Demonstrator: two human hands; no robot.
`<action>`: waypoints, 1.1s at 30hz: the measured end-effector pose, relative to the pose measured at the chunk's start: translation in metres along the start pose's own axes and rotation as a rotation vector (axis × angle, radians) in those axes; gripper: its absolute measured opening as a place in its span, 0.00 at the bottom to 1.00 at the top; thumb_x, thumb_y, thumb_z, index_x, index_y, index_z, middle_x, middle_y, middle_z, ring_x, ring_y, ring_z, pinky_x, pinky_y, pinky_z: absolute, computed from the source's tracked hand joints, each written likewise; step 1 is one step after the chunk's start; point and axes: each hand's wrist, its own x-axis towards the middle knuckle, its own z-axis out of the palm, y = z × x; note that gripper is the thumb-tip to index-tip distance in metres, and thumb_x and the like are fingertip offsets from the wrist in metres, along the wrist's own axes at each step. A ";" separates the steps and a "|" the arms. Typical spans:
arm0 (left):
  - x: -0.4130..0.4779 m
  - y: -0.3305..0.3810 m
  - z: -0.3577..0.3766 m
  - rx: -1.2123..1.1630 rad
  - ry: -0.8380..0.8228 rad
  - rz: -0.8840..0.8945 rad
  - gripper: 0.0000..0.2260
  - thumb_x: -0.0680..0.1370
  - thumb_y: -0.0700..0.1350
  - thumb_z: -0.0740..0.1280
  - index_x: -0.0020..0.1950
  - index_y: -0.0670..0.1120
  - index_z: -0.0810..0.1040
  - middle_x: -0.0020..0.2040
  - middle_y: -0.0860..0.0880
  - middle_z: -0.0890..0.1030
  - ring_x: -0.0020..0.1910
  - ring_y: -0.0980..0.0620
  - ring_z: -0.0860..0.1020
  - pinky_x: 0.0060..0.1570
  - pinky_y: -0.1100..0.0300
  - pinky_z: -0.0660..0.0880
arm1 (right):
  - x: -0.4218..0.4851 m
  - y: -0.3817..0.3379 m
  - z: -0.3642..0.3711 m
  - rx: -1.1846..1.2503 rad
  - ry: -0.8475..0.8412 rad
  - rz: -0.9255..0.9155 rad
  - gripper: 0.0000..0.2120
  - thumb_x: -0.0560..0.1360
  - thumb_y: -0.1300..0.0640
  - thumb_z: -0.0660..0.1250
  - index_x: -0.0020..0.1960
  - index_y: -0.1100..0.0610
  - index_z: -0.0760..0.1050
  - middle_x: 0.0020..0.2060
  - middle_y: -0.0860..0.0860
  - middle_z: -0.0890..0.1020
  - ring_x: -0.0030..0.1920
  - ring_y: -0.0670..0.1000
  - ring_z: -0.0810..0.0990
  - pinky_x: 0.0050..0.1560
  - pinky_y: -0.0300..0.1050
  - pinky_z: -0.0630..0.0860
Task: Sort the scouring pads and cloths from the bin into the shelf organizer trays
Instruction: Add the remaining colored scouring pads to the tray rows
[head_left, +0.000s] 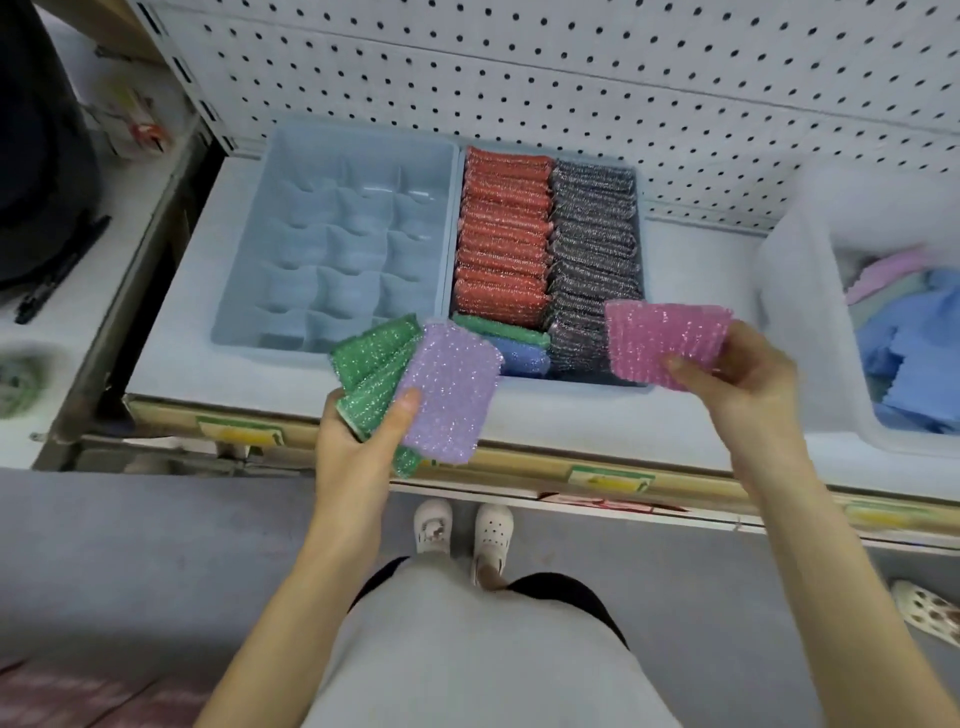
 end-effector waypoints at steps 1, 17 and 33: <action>-0.001 -0.002 -0.003 -0.004 0.017 -0.002 0.23 0.68 0.45 0.76 0.62 0.46 0.76 0.54 0.50 0.84 0.52 0.54 0.82 0.51 0.56 0.77 | 0.008 -0.001 -0.001 -0.154 -0.062 -0.082 0.14 0.71 0.70 0.70 0.46 0.52 0.77 0.39 0.49 0.82 0.39 0.45 0.78 0.44 0.39 0.74; -0.005 0.002 -0.015 -0.088 0.104 0.036 0.18 0.71 0.46 0.71 0.61 0.47 0.77 0.51 0.53 0.84 0.49 0.56 0.81 0.45 0.63 0.78 | 0.025 0.022 0.041 -1.078 -0.160 -0.506 0.10 0.68 0.66 0.72 0.47 0.59 0.74 0.43 0.55 0.79 0.46 0.59 0.74 0.36 0.45 0.65; -0.004 0.004 -0.007 -0.099 0.005 -0.018 0.21 0.69 0.47 0.70 0.62 0.46 0.77 0.53 0.52 0.84 0.51 0.56 0.82 0.47 0.62 0.78 | 0.034 0.028 0.043 -0.847 -0.302 -0.379 0.04 0.72 0.57 0.73 0.45 0.53 0.81 0.40 0.46 0.76 0.45 0.51 0.77 0.40 0.44 0.70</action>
